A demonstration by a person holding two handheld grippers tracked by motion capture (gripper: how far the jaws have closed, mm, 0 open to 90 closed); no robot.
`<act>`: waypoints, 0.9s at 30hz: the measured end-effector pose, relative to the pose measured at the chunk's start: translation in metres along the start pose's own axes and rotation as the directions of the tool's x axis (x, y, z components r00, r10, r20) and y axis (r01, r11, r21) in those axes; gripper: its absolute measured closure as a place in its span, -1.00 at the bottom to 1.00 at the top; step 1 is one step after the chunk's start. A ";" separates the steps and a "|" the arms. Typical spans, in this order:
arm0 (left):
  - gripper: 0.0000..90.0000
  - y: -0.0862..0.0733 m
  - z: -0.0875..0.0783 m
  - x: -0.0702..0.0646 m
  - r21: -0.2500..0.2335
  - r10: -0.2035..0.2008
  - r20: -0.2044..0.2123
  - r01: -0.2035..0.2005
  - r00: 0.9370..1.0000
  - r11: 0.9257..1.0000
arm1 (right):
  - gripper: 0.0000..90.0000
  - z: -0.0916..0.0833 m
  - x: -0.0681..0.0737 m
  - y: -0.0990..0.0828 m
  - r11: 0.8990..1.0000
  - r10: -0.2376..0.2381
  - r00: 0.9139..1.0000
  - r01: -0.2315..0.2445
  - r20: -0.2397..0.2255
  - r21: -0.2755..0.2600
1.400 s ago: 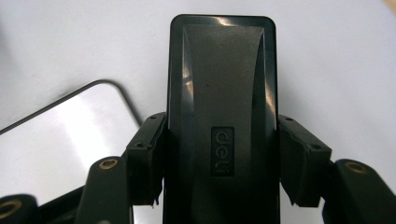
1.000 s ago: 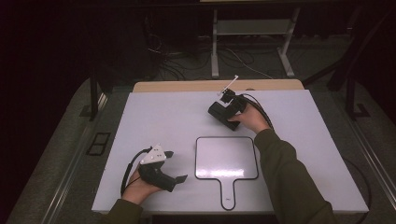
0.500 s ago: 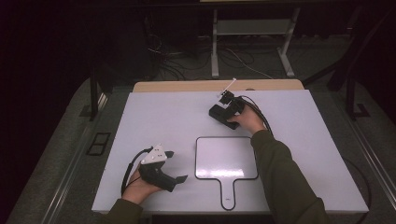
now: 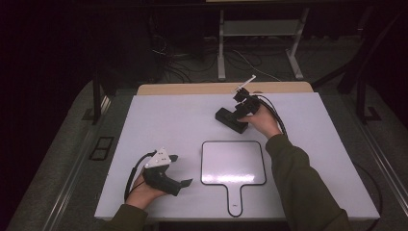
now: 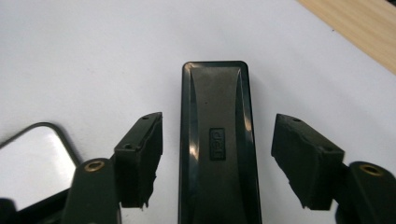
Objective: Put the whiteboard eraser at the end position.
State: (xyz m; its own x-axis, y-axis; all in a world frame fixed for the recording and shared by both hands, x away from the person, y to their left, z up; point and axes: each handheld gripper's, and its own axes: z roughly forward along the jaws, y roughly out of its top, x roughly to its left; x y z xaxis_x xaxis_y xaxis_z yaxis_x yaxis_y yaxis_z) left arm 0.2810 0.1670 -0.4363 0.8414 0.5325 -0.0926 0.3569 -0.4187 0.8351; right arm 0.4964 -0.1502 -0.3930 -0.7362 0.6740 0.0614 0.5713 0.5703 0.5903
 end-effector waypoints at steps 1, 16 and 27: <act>-1.00 0.000 0.000 0.000 -0.002 0.003 -0.003 -0.003 1.000 1.000 | -0.33 -0.002 0.001 -0.001 1.000 0.001 1.000 -0.001 -0.003 -0.005; -1.00 -0.003 -0.003 0.001 -0.001 -0.021 -0.016 0.021 1.000 1.000 | -0.54 -0.020 0.019 -0.019 0.995 -0.014 1.000 0.012 -0.018 -0.095; -1.00 -0.004 -0.005 0.001 -0.012 -0.034 -0.016 0.034 0.999 0.999 | -0.64 -0.035 0.029 -0.039 0.986 -0.023 1.000 0.020 -0.012 -0.166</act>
State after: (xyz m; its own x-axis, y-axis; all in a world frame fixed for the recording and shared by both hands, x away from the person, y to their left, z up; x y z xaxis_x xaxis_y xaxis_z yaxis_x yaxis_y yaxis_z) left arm 0.2787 0.1729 -0.4370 0.8218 0.5586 -0.1123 0.3807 -0.3918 0.8376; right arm 0.4401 -0.1690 -0.3863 -0.7532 0.6552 0.0576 0.4879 0.4978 0.7170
